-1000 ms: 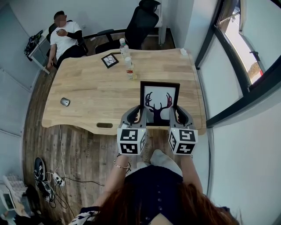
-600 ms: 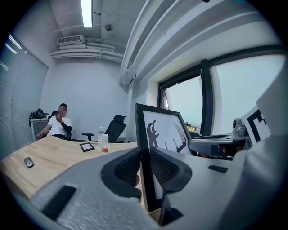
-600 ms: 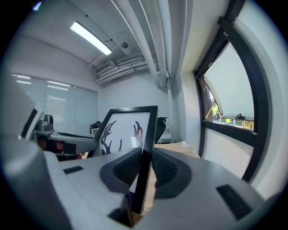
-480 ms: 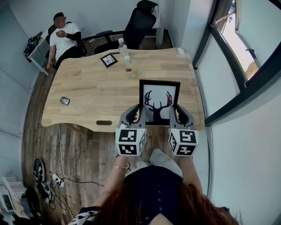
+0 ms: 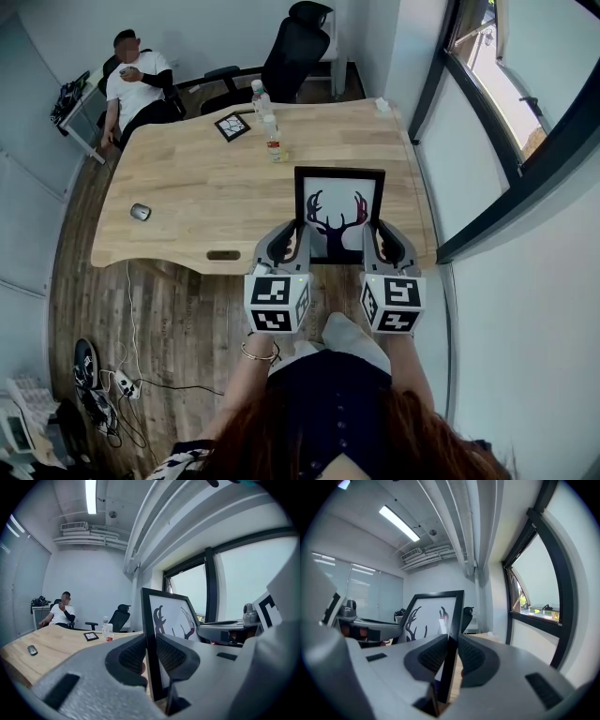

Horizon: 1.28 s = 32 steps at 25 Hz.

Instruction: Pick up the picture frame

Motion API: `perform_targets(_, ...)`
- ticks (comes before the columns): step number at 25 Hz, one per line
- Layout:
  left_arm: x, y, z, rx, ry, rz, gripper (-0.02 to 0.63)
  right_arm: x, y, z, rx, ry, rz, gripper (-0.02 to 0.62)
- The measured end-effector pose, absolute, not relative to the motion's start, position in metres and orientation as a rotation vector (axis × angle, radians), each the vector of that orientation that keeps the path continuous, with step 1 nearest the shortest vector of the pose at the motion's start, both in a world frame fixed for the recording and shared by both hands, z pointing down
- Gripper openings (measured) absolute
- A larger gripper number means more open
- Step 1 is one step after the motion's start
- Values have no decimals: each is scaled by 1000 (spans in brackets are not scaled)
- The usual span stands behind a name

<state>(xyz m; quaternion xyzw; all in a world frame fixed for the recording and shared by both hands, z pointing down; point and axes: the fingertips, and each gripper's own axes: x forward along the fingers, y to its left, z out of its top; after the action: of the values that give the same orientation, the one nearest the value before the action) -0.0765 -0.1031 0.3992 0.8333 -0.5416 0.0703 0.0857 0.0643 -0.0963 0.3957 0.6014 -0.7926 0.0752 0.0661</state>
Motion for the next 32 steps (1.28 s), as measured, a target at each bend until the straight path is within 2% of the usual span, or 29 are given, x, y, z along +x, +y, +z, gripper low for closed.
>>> perform_targets(32,-76,-53,378,2547,-1610,156,81,65,-41,375,1881,-2394,163,72)
